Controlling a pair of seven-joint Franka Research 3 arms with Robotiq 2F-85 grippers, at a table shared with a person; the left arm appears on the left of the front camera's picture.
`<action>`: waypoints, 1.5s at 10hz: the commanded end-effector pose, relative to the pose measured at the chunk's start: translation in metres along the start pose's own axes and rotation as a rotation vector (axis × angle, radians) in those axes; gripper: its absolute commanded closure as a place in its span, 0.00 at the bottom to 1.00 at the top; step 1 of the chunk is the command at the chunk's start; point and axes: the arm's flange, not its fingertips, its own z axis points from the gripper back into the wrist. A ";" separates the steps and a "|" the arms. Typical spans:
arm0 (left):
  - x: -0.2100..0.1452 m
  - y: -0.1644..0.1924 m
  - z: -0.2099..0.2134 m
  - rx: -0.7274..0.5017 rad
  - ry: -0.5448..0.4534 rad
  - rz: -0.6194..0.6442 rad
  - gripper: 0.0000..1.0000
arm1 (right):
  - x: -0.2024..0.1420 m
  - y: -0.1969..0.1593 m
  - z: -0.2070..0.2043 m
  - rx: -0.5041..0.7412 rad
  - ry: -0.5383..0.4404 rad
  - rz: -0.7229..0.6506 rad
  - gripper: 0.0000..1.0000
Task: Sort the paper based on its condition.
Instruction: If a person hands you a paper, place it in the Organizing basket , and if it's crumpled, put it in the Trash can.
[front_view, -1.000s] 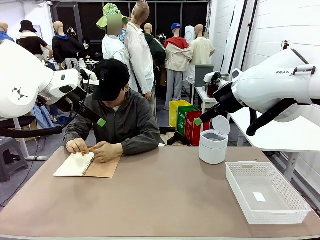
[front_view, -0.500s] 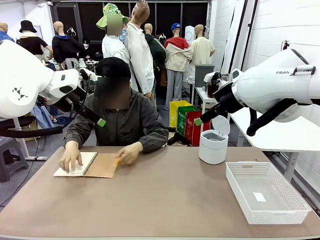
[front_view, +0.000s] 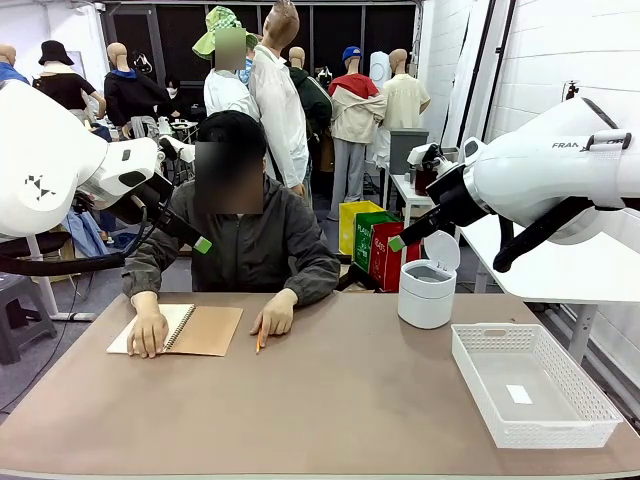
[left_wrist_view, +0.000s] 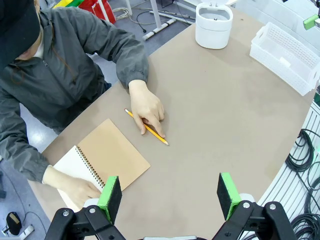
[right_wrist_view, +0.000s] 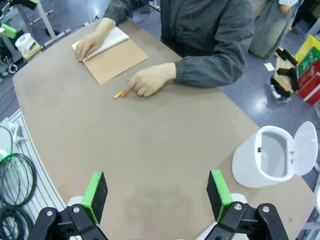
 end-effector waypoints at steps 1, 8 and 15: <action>0.001 0.001 0.002 -0.005 0.004 0.001 0.00 | 0.000 0.000 0.000 0.006 -0.002 -0.001 0.00; 0.001 0.001 0.002 -0.005 0.004 0.001 0.00 | 0.000 0.000 0.000 0.006 -0.002 -0.001 0.00; 0.001 0.001 0.002 -0.005 0.004 0.001 0.00 | 0.000 0.000 0.000 0.006 -0.002 -0.001 0.00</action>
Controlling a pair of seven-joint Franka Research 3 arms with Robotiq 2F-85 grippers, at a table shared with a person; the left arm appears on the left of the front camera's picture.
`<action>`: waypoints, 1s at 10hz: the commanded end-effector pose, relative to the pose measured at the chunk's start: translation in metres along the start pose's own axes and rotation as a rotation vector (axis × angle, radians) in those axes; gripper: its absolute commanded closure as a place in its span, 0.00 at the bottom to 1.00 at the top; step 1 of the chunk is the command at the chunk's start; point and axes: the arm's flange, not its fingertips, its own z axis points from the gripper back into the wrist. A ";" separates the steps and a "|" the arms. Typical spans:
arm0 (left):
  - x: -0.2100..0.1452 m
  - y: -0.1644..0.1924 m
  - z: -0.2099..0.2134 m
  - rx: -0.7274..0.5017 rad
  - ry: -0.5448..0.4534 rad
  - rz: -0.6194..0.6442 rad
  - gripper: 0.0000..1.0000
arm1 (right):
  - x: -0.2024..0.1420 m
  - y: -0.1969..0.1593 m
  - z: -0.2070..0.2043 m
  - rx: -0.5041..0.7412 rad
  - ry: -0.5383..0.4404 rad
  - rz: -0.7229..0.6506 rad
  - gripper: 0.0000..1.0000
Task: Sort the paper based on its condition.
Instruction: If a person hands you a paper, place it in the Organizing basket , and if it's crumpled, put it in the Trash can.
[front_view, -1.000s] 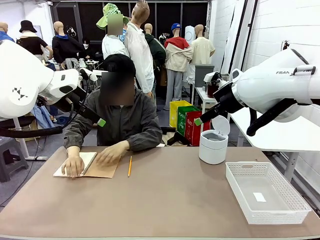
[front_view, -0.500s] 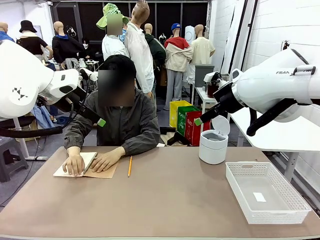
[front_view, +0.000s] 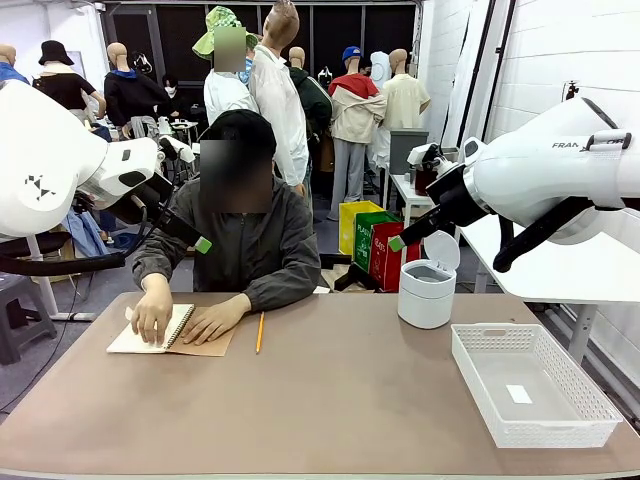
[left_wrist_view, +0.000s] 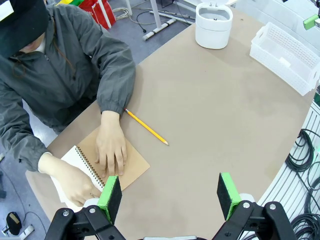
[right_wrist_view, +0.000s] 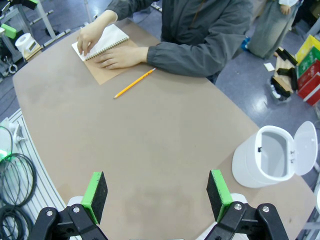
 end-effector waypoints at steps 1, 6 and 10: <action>0.001 0.001 0.002 -0.005 0.004 0.001 0.00 | 0.000 0.000 0.000 0.006 -0.002 -0.001 0.00; 0.001 0.001 0.002 -0.005 0.004 0.001 0.00 | 0.000 0.000 0.000 0.006 -0.002 -0.001 0.00; 0.001 0.001 0.002 -0.005 0.004 0.001 0.00 | 0.000 0.000 0.000 0.006 -0.002 -0.001 0.00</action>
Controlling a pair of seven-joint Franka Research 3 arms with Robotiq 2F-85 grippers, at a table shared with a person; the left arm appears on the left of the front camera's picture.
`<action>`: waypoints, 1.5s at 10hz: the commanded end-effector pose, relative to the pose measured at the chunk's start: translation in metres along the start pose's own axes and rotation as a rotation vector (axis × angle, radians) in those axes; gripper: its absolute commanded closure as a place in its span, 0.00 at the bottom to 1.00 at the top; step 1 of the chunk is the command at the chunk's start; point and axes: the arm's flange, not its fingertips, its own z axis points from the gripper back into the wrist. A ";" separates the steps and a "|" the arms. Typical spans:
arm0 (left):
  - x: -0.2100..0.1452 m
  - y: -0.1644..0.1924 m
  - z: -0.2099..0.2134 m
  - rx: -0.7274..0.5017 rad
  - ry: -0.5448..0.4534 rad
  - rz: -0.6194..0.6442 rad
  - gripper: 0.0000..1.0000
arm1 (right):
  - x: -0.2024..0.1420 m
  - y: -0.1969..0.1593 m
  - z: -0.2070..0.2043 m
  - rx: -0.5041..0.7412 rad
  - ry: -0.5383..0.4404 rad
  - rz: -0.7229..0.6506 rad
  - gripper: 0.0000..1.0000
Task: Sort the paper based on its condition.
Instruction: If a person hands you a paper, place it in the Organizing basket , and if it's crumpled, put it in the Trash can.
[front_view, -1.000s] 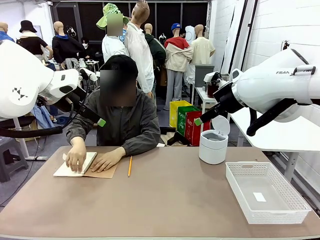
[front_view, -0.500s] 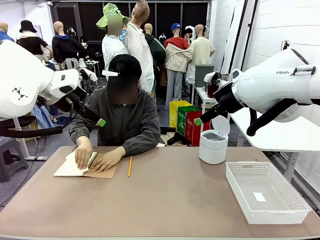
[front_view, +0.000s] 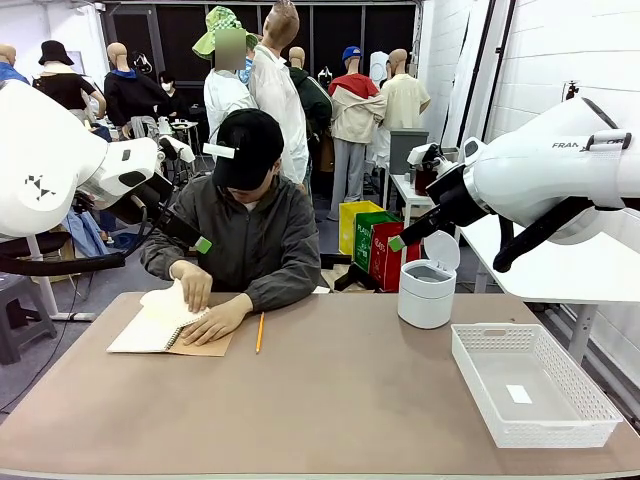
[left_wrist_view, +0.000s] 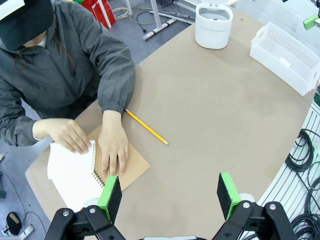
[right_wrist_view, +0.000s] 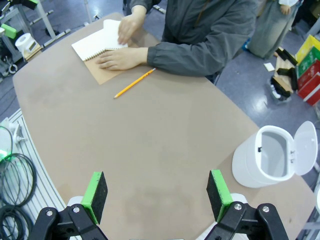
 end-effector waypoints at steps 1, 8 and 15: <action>0.001 0.001 0.002 -0.005 0.004 0.001 0.00 | 0.000 0.000 0.000 0.006 -0.002 -0.001 0.00; 0.001 0.001 0.002 -0.005 0.004 0.001 0.00 | 0.000 0.000 0.000 0.006 -0.002 -0.001 0.00; 0.001 0.001 0.002 -0.005 0.004 0.001 0.00 | 0.000 0.000 0.000 0.006 -0.002 -0.001 0.00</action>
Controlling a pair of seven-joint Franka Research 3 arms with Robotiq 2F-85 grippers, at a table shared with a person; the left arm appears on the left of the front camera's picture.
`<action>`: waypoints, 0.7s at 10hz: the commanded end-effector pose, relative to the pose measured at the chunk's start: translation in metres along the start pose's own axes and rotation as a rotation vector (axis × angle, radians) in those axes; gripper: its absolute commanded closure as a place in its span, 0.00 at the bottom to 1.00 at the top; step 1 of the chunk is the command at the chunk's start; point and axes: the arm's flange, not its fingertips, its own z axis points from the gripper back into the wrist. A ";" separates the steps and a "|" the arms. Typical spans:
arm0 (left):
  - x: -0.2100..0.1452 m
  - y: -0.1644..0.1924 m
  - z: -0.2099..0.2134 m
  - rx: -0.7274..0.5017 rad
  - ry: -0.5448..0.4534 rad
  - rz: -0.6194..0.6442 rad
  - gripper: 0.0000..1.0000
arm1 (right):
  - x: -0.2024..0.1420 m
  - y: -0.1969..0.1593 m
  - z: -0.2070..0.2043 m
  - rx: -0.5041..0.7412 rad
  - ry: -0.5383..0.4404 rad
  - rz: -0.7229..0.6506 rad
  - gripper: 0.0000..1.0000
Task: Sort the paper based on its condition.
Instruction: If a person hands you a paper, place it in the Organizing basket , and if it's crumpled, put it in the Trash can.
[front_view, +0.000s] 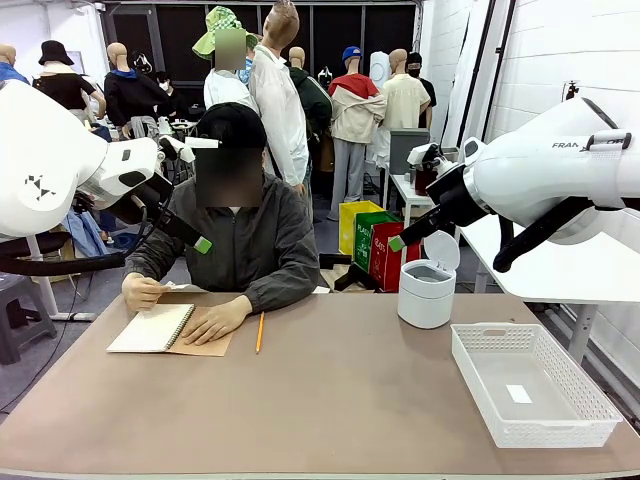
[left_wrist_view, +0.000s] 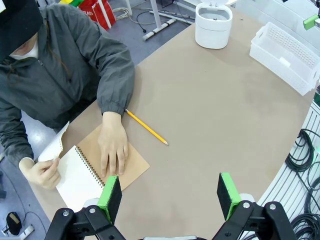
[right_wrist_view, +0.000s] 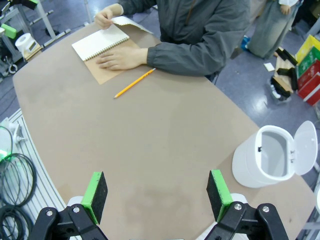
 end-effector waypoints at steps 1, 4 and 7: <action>0.001 0.001 0.002 -0.005 0.004 0.001 0.00 | 0.000 0.000 0.000 0.006 -0.002 -0.001 0.00; 0.001 0.001 0.002 -0.005 0.004 0.001 0.00 | 0.000 0.000 0.000 0.006 -0.002 -0.001 0.00; 0.001 0.001 0.002 -0.005 0.004 0.001 0.00 | 0.000 0.000 0.000 0.006 -0.002 -0.001 0.00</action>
